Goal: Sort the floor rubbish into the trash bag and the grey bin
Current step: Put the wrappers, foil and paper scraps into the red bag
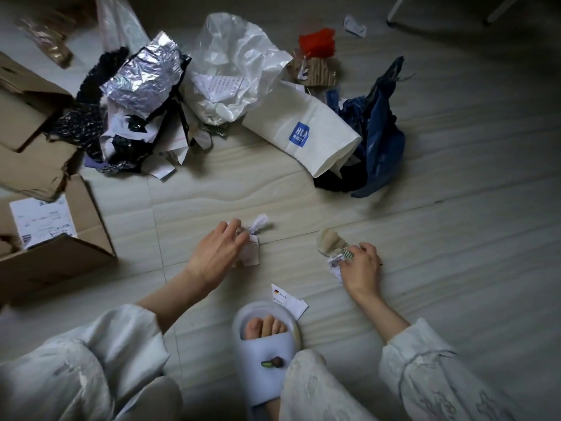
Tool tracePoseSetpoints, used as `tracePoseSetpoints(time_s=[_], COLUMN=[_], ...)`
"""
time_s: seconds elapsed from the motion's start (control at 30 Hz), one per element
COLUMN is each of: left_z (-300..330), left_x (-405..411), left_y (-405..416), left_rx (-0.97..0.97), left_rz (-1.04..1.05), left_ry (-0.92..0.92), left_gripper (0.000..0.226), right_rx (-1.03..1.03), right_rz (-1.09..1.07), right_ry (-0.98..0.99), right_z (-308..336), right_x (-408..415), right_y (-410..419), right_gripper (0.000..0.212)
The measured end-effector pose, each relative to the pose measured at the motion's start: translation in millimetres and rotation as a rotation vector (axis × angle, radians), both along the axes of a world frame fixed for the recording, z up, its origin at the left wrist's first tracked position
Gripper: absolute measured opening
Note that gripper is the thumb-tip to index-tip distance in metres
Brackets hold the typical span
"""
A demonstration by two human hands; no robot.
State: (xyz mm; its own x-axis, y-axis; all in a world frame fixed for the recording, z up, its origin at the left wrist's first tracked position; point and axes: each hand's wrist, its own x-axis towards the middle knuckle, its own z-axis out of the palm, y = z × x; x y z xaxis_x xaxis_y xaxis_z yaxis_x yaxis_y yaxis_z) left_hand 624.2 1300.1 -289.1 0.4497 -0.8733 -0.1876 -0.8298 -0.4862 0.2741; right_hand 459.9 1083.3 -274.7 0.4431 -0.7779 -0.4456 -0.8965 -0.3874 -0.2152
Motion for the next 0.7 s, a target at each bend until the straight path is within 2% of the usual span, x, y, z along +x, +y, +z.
tracePoseSetpoints(time_s=[0.1, 0.2, 0.3, 0.4, 0.53, 0.6, 0.7], left_z=[-2, -1, 0, 7, 34, 62, 103], left_x=[-1, -1, -3, -2, 7, 22, 46], left_y=[7, 14, 26, 37, 52, 68, 97], left_rx=[-0.065, -0.05, -0.033, -0.086, -0.26, -0.354, -0.47], left_rz=[0.069, 0.048, 0.089, 0.221, 0.511, 0.681, 0.793], left_ry=[0.027, 0.02, 0.111, 0.229, 0.326, 0.316, 0.203], left_gripper=[0.053, 0.048, 0.037, 0.016, 0.013, 0.013, 0.012], right_rx=[-0.005, 0.045, 0.115, 0.128, 0.153, 0.199, 0.226], right_rz=[0.065, 0.142, 0.17, 0.162, 0.183, 0.231, 0.348], right_ry=[-0.053, -0.091, -0.149, -0.239, -0.338, -0.41, -0.481], right_z=[2, 2, 5, 14, 43, 70, 115], right_x=[9, 26, 46, 66, 100, 126, 174], right_y=[18, 35, 46, 56, 75, 91, 120], right_gripper=[0.026, 0.028, 0.026, 0.022, 0.022, 0.019, 0.022])
